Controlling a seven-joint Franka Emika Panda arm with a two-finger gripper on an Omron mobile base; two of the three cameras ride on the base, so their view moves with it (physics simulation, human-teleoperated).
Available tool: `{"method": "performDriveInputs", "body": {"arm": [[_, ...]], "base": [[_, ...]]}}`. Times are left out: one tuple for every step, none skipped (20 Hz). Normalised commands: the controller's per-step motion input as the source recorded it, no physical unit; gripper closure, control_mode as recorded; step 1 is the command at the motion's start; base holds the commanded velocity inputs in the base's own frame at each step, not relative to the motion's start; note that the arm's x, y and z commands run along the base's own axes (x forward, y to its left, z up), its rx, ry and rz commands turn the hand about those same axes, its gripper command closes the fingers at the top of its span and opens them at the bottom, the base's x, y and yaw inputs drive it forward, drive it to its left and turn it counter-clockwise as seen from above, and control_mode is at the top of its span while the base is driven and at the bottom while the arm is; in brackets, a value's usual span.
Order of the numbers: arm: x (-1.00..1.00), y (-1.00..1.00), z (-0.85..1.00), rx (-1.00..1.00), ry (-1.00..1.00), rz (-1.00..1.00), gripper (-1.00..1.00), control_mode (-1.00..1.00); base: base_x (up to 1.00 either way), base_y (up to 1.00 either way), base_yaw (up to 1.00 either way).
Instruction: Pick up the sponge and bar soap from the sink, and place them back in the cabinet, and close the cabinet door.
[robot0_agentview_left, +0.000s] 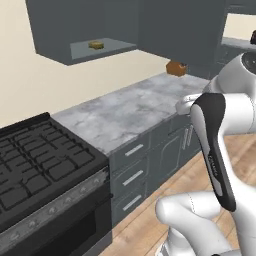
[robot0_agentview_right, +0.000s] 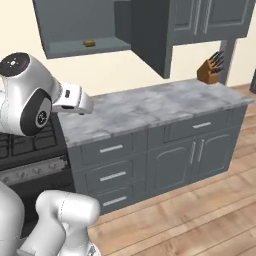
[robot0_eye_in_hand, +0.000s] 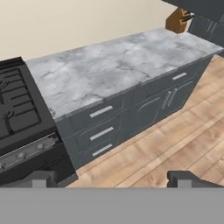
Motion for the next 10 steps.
{"method": "performDriveInputs", "body": {"arm": [[0.00,0.00,0.00,0.00,0.00,0.00,-1.00,1.00],[0.00,0.00,0.00,0.00,0.00,0.00,-1.00,1.00],[0.00,0.00,0.00,0.00,0.00,0.00,-1.00,1.00],[0.00,0.00,0.00,0.00,0.00,0.00,-1.00,1.00],[0.00,0.00,0.00,0.00,0.00,0.00,-1.00,1.00],[0.00,0.00,0.00,0.00,0.00,0.00,-1.00,1.00],[0.00,0.00,0.00,0.00,0.00,0.00,-1.00,1.00],[0.00,0.00,0.00,0.00,0.00,0.00,-1.00,1.00],[0.00,0.00,0.00,0.00,0.00,0.00,-1.00,1.00],[0.00,0.00,0.00,0.00,0.00,0.00,-1.00,1.00]], "base": [[0.10,0.51,-0.18],[0.11,0.55,-0.19],[0.12,0.64,-0.22],[0.11,0.66,-0.24],[0.06,0.66,-0.25],[0.05,0.66,-0.27],[0.00,0.54,-0.31],[0.00,0.37,-0.35],[0.00,0.21,-0.38],[0.00,0.14,-0.40]]}}
